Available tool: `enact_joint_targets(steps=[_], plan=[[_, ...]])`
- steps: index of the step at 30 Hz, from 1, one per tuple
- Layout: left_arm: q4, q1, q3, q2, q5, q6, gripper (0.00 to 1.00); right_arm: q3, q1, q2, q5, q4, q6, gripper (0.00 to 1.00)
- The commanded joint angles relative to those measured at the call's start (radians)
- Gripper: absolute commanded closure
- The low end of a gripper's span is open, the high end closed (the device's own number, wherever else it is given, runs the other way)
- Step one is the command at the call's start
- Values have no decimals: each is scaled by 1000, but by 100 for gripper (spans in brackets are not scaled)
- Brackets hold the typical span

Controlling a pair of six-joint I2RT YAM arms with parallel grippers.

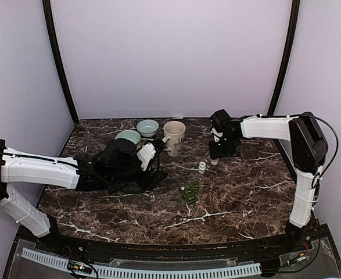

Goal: Sort the pills into containers
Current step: Place the pill bottle at the center of the board.

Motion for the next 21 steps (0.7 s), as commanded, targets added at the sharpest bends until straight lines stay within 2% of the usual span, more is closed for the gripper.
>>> enact_joint_targets(steps=[1, 10, 16, 18, 21], plan=[[23, -6, -19, 8, -4, -30, 28, 17, -8, -35, 2, 0, 1, 52], [29, -6, -25, 48, 23, -45, 30, 38, -6, -97, 27, -16, 1, 46], [15, -6, -14, 83, 33, -55, 35, 24, 11, -180, 53, -19, 6, 46], [7, -6, -5, 97, 39, -61, 40, 9, 24, -213, 57, -16, 14, 47], [-2, -6, 5, 117, 54, -73, 54, -28, 55, -260, 56, -14, 30, 51]])
